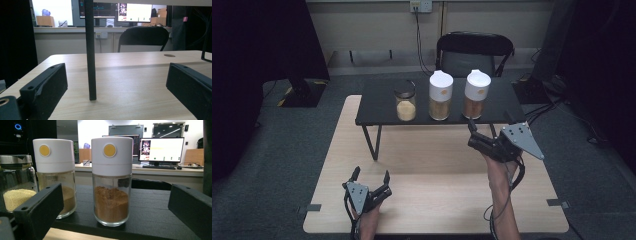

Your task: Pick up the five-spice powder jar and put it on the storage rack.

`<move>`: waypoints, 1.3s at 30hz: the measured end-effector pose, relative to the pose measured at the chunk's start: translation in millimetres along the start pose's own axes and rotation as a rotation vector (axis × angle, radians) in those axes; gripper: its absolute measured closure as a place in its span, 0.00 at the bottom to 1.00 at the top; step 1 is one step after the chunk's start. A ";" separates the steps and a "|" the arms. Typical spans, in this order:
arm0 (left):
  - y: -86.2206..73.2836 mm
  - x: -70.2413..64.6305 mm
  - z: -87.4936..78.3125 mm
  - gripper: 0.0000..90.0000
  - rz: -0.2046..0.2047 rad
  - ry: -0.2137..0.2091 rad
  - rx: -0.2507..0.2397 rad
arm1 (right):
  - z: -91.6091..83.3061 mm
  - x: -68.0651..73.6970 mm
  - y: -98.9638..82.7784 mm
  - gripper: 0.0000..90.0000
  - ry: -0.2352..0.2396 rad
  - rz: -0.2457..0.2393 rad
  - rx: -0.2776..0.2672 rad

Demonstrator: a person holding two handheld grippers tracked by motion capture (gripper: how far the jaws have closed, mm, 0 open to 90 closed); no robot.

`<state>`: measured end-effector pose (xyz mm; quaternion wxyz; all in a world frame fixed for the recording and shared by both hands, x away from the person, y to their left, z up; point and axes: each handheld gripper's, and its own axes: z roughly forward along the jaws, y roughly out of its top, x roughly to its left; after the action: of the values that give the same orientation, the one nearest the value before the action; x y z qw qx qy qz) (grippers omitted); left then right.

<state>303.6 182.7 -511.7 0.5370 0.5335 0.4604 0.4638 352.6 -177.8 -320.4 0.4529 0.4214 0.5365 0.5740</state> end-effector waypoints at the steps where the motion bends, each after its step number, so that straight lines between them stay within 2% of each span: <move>1: 0.0 0.0 0.0 0.03 0.000 0.000 0.000 | -1.0 0.0 -0.9 0.00 0.000 0.001 0.000; 7: 0.0 0.0 0.0 0.03 0.000 0.000 0.000 | -5.8 -1.4 -6.8 0.00 0.004 0.012 0.016; 31: 0.0 0.0 0.0 0.03 0.000 0.000 0.000 | -29.8 -1.8 -38.8 0.00 -0.015 0.014 0.007; 39: 0.0 -0.2 0.0 0.04 0.000 0.004 0.000 | -37.8 -3.9 -46.8 0.00 -0.036 0.021 0.005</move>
<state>303.6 182.6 -511.7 0.5361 0.5327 0.4614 0.4647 320.0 -189.8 -369.7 0.4555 0.4384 0.5252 0.5696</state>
